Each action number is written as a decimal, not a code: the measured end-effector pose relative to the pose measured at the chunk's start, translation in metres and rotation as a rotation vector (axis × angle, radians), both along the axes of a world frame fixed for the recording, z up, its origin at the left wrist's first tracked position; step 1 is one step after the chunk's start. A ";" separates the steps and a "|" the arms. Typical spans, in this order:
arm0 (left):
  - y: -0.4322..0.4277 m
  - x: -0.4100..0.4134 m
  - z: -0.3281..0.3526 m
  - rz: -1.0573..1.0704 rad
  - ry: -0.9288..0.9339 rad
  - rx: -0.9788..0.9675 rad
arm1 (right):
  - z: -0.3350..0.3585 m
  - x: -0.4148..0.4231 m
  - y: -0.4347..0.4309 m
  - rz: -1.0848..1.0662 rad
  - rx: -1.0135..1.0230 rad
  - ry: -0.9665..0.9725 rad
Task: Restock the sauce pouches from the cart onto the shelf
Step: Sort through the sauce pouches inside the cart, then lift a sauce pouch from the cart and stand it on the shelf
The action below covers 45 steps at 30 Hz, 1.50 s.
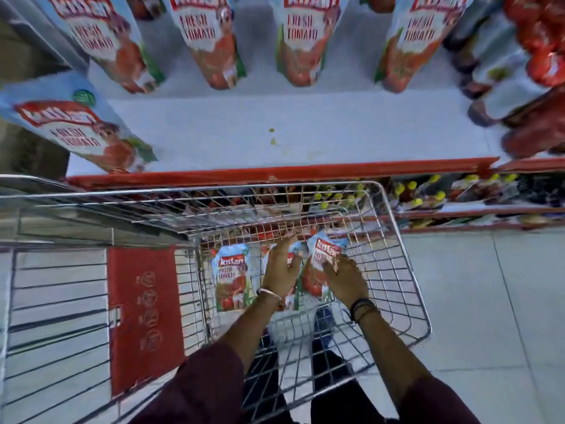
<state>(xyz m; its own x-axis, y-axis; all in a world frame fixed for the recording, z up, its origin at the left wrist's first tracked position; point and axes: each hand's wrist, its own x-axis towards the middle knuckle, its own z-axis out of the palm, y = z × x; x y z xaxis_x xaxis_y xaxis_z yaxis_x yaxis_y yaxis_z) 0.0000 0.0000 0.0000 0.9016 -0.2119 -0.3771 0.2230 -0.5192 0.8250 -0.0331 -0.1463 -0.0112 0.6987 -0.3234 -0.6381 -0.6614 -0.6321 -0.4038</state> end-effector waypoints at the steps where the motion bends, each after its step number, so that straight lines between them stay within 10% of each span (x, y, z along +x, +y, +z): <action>1: -0.001 0.002 -0.011 0.011 0.034 0.010 | -0.011 0.002 -0.001 -0.037 0.035 0.039; 14: -0.035 0.009 -0.107 -0.018 0.264 0.100 | -0.098 0.009 -0.014 -0.610 0.325 0.178; 28: -0.042 0.039 -0.134 -0.009 0.395 0.159 | -0.126 0.012 -0.027 -0.630 0.351 0.124; 45: -0.028 0.017 0.022 0.264 0.124 -0.068 | 0.021 0.009 -0.029 -0.509 0.422 -0.350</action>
<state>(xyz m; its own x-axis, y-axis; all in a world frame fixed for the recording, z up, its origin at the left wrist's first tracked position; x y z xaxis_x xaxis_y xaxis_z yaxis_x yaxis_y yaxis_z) 0.0171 -0.0279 0.0224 0.8770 -0.0049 -0.4805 0.4440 -0.3740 0.8142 -0.0245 -0.1751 0.0101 0.7135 -0.4376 -0.5473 -0.6188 -0.0271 -0.7851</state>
